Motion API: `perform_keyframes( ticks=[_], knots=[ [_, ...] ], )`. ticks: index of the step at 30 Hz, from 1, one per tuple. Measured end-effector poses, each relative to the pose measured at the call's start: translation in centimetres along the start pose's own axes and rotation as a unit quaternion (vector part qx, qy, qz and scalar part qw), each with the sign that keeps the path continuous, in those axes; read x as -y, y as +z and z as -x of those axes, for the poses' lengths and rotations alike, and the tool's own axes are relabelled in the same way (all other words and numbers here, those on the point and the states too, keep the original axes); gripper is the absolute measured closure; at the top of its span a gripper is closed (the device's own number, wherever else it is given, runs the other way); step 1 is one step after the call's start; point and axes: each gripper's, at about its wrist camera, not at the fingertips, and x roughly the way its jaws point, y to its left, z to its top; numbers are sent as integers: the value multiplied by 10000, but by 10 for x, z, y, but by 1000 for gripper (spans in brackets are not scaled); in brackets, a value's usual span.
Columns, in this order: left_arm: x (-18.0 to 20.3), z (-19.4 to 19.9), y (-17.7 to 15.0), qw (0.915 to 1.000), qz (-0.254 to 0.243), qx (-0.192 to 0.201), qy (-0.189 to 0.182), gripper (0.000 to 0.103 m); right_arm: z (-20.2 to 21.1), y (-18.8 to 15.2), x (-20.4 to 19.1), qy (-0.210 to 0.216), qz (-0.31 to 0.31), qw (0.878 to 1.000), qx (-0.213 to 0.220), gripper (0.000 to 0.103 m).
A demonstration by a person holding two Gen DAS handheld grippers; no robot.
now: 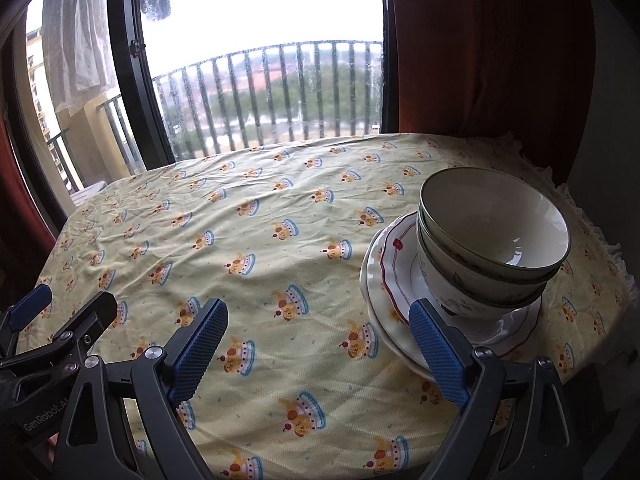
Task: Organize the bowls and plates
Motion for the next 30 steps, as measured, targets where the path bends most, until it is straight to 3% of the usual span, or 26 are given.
perform_keyframes(
  ticks=[30],
  knots=[
    [3, -2, -1, 9999, 61, -108, 47, 0, 0, 0, 7, -52, -47, 10000, 9, 6]
  ],
)
